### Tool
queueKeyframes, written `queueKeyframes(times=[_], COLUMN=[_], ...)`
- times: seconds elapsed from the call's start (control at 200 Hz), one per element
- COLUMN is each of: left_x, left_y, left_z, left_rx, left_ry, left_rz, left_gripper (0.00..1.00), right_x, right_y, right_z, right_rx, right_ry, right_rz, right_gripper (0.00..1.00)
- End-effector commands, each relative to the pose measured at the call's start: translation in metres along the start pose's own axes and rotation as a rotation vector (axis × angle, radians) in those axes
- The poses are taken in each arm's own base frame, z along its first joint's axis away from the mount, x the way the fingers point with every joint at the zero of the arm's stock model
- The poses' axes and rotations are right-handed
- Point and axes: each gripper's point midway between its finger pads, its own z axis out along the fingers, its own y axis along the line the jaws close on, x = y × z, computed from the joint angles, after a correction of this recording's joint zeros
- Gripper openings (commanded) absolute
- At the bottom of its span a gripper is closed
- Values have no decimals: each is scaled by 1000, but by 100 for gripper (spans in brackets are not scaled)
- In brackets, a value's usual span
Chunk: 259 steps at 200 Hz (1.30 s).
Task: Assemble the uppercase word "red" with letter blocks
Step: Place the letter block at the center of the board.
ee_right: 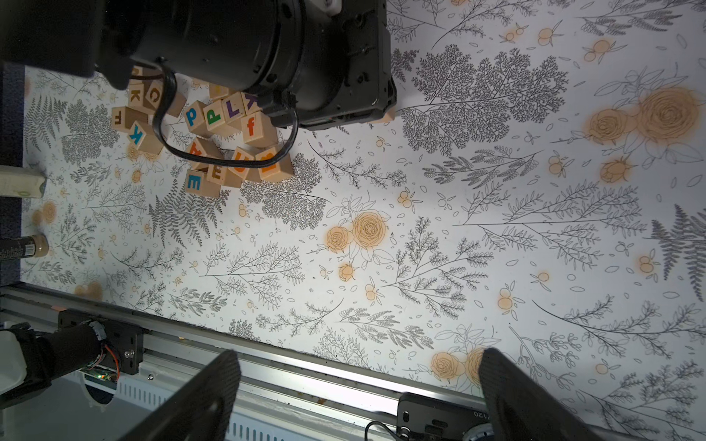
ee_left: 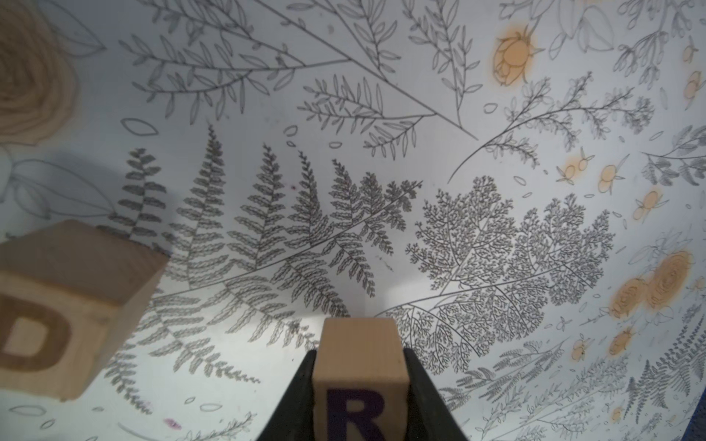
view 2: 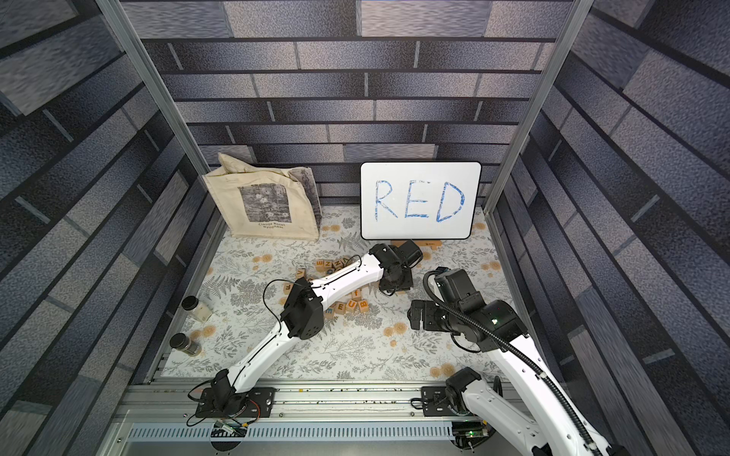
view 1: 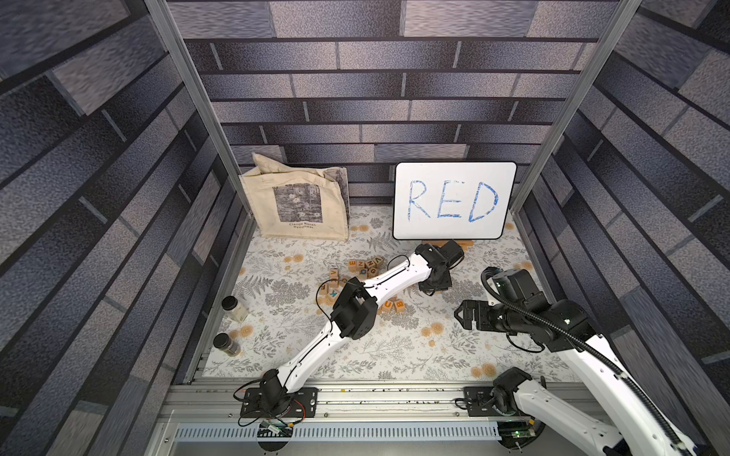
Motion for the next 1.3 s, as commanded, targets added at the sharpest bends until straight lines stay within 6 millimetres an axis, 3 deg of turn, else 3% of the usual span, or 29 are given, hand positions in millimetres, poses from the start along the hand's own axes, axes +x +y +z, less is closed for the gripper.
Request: queueKeyframes(times=[0.0, 0.841, 1.292], left_x=[-4, 9, 12], left_y=[-9, -18, -28], left_z=[-5, 15, 17], left_rx=[14, 36, 72], left_ry=[-37, -12, -5], left_rz=[-14, -19, -25], left_gripper=[11, 20, 32], right_x=[7, 7, 7], right_y=[-2, -1, -1], right_z=[-2, -6, -7], right_rx=[4, -14, -20], right_ry=[31, 35, 36], right_rz=[2, -4, -11], right_gripper=[100, 100, 100])
